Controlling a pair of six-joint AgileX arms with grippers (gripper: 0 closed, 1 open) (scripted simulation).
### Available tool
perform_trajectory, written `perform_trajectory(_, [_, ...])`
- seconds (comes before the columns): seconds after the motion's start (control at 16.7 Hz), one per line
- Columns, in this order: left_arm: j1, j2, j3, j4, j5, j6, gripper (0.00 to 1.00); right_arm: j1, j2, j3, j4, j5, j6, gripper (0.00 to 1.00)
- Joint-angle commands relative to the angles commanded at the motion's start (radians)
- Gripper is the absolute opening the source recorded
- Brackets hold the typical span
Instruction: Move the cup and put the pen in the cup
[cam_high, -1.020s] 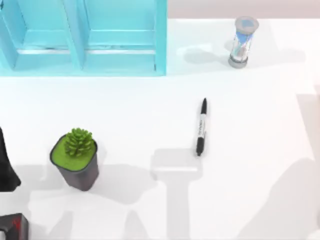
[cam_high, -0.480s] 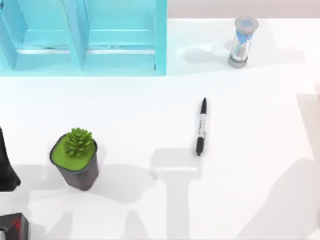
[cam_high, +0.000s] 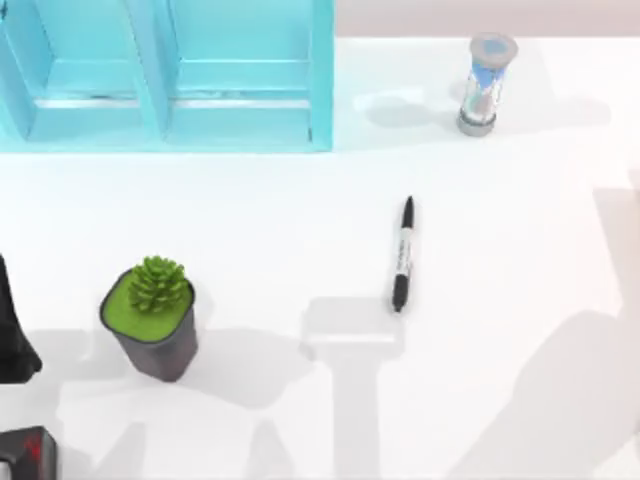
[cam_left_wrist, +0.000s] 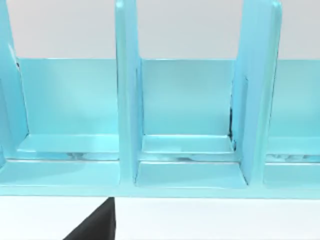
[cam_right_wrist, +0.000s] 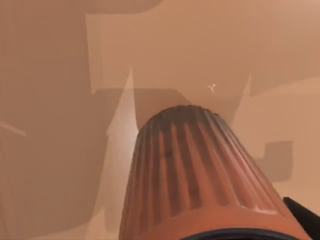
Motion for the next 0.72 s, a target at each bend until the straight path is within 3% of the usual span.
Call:
perform_trajectory(0.48, [0.000, 0.000, 0.000, 0.000, 0.000, 0.000, 1.00, 0.327, -0.148, 0.257, -0.433, -0.002, 0.317, 0.00])
perform_trajectory(0.72, [0.000, 0.000, 0.000, 0.000, 0.000, 0.000, 1.00, 0.395, -0.193, 0.306, -0.503, -0.002, 0.383, 0.00])
